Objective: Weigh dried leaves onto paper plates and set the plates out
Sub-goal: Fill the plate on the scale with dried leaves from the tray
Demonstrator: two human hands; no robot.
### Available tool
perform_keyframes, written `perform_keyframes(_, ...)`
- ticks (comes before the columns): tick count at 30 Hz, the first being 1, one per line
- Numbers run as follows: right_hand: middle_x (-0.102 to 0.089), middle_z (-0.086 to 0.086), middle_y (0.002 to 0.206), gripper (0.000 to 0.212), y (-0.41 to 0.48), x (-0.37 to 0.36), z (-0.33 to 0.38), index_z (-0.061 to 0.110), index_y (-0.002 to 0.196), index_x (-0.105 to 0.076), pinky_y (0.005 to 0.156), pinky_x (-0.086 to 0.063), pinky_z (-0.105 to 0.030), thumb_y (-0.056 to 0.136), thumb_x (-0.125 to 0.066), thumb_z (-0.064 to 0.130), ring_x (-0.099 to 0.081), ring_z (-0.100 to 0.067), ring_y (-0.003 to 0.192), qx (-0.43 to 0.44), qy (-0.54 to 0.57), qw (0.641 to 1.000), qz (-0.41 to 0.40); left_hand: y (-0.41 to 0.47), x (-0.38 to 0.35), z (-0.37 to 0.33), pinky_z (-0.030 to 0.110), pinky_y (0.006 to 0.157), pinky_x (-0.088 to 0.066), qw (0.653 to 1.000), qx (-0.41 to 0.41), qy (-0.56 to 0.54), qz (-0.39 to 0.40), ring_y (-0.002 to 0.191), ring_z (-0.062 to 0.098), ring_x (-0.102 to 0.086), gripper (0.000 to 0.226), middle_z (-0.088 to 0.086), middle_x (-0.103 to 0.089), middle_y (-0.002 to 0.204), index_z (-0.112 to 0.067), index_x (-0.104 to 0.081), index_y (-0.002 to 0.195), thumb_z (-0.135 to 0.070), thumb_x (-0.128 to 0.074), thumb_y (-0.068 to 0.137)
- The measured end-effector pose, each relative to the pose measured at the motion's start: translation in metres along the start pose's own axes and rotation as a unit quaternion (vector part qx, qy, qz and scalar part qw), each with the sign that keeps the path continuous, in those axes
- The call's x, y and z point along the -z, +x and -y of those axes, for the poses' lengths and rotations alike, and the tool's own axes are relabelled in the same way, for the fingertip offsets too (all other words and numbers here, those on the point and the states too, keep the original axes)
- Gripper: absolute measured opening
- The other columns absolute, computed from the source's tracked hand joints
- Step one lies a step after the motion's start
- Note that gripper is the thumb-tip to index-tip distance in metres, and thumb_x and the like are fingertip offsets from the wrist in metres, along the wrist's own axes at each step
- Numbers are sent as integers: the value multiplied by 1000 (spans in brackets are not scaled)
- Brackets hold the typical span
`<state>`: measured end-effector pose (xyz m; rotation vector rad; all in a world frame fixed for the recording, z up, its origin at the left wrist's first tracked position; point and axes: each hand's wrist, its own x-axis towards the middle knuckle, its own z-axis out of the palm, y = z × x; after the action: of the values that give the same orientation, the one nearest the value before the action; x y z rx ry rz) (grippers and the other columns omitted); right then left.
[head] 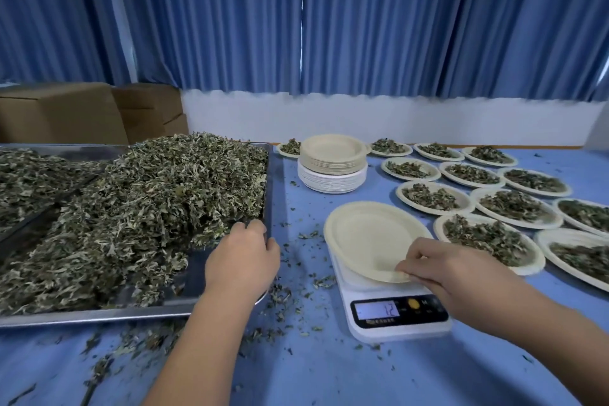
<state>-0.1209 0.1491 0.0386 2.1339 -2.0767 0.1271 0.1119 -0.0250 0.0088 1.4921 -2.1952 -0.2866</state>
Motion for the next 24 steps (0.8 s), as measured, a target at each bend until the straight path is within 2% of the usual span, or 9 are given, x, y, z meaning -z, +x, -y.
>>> perform_keyframes(6,-48,26,116,34,-6,0,-1,42,126,-59,77,-49,-31,100,-42,27,-58,-10,90,-16,7,1000,-8,2,-2,-1,33,65,-42,1000,-10,14,-10,82,23,-53,30,0,-44,97,-18,-55,120,-35,-44,98)
perform_keyframes(9,-54,22,100,27,-2,-4,-11,28,116,-70,71,-49,-28,95,-55,19,-59,-3,80,-19,92,989,-111,2,-5,0,33,64,-43,1000,-9,19,-9,82,23,-53,29,1,-47,99,-19,-54,119,-36,-43,98)
perform_keyframes(12,-62,8,93,21,21,-4,-26,18,107,-73,70,-38,-9,93,-58,13,-56,-1,81,-60,185,954,-228,2,-7,1,35,68,-46,1000,-8,20,-10,85,23,-54,30,2,-51,105,-18,-55,119,-36,-44,97)
perform_keyframes(15,-62,4,93,20,45,-11,-40,15,103,-73,65,-34,-3,95,-55,11,-53,6,77,-147,247,913,-291,3,-9,3,35,70,-46,1000,-4,16,-8,85,23,-53,30,1,-50,104,-19,-55,119,-37,-45,97)
perform_keyframes(17,-65,1,94,20,52,-23,-50,15,101,-72,63,-36,-4,95,-53,11,-53,4,73,-201,268,881,-334,4,-9,4,35,71,-48,1000,-4,13,-5,84,22,-54,28,0,-50,102,-20,-55,117,-37,-45,97)
perform_keyframes(21,-67,5,80,21,49,-46,-63,23,97,-71,41,-34,-13,96,-51,16,-48,-6,46,-253,330,847,-330,9,-10,6,38,71,-51,1000,-5,16,-3,83,21,-56,25,0,-55,101,-19,-54,112,-37,-47,97)
perform_keyframes(24,-66,0,69,21,43,-56,-64,25,90,-69,38,-32,-12,94,-51,16,-46,-4,40,-265,344,847,-307,8,-12,6,34,60,-46,1000,-3,17,12,74,19,-57,25,0,-57,93,-19,-52,114,-37,-47,97)
